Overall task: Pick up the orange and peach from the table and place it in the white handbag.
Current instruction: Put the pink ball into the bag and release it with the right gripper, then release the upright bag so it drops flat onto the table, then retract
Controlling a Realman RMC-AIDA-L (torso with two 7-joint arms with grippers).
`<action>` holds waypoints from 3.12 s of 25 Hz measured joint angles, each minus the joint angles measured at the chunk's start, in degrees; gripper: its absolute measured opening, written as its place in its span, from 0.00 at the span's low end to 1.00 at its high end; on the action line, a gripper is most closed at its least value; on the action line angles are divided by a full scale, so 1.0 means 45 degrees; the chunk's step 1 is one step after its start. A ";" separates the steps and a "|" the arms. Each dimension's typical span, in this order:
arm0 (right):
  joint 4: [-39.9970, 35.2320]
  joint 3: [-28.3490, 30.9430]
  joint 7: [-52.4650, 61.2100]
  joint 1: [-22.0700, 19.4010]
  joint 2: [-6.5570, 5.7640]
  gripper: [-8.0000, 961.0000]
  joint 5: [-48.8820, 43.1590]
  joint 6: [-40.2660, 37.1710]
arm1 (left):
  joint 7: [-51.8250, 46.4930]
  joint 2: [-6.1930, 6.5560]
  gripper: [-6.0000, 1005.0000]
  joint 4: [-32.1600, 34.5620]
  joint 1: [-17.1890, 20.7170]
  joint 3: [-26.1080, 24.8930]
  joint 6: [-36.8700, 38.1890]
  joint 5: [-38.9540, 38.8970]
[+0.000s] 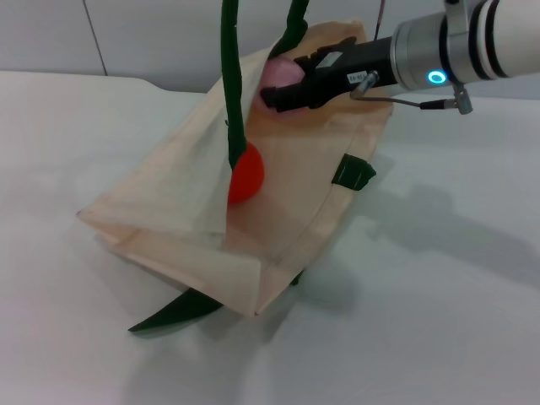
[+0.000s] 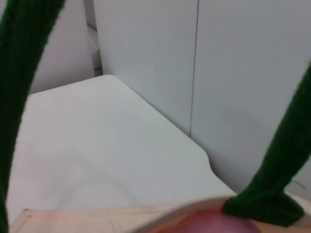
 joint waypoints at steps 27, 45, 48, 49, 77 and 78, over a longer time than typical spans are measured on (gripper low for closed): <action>0.0911 -0.0147 0.0400 0.0600 -0.0051 0.88 -0.0843 -0.0624 | -0.0087 0.0002 0.21 -0.0018 0.0030 0.0230 0.0016 0.0001; 0.0511 0.0087 0.2931 0.0484 -0.0180 0.92 -0.3513 0.0125 | -0.0109 0.0036 0.22 0.0002 0.0704 -0.0162 0.0041 0.0158; -0.0059 0.0531 0.3535 0.0134 -0.0245 0.92 -0.4433 0.0830 | -0.0070 0.0025 0.22 0.0005 0.0801 -0.0568 0.0044 0.0112; -0.0423 0.0812 0.3738 -0.0085 -0.0255 0.92 -0.4860 0.1126 | -0.0061 0.0019 0.22 0.0005 0.0834 -0.0701 0.0057 0.0087; -0.7630 0.2962 0.5147 -0.4125 0.0013 0.92 -0.5905 0.1612 | 0.0153 -0.0047 0.23 -0.0743 0.2958 -0.0812 0.3982 -0.0522; -0.7626 0.2964 0.5151 -0.4101 0.0010 0.92 -0.5902 0.1614 | 0.0141 -0.0052 0.24 -0.0787 0.3022 -0.0730 0.4153 -0.0527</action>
